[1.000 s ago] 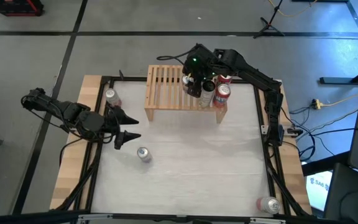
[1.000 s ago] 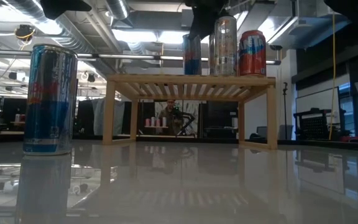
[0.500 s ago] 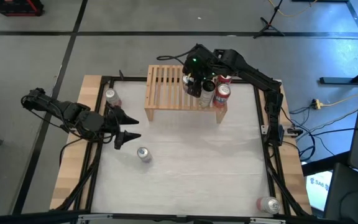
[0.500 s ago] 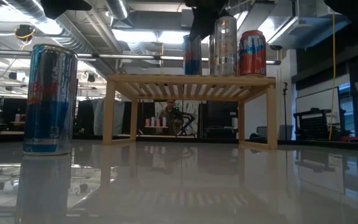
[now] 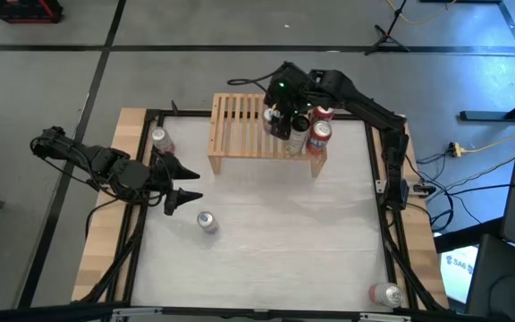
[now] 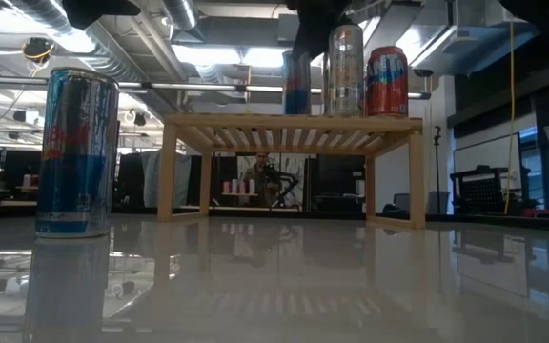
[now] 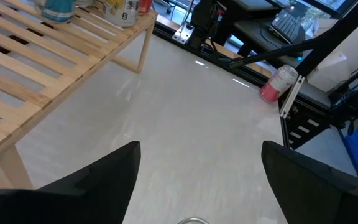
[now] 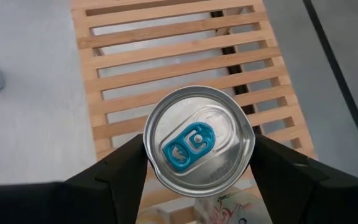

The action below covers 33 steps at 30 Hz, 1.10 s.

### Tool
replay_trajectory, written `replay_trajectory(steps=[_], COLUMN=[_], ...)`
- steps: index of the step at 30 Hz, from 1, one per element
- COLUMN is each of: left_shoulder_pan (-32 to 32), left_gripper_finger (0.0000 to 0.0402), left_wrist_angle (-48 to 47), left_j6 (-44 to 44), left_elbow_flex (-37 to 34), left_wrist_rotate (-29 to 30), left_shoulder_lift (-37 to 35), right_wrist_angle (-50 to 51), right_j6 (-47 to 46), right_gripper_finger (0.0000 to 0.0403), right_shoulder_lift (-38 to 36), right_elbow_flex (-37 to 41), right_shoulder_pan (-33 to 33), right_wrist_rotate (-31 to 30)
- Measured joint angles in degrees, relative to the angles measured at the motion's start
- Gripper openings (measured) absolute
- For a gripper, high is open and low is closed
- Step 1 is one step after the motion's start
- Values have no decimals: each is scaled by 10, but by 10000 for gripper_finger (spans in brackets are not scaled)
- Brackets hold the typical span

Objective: Place canned beverage on shelf
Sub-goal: Put the bottom blue soda can on the shelf

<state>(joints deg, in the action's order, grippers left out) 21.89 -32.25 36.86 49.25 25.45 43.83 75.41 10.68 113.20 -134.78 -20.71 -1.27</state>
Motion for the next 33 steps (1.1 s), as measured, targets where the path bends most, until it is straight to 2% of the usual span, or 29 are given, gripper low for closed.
replay_trajectory(steps=[21,25,33], left_shoulder_pan=[0,0,0], left_gripper_finger=[324,324,324], left_wrist_angle=[2,2,3], left_j6=[0,0,0], left_elbow_flex=[0,0,0], left_wrist_rotate=[0,0,6], left_shoulder_lift=[0,0,0], right_wrist_angle=[9,9,9], right_j6=[-1,-6,-10], right_gripper_finger=[257,272,332], right_shoulder_lift=[1,1,1], right_elbow_flex=[-1,-1,-1], right_shoulder_pan=[-3,-3,-3], right_wrist_rotate=[8,8,7])
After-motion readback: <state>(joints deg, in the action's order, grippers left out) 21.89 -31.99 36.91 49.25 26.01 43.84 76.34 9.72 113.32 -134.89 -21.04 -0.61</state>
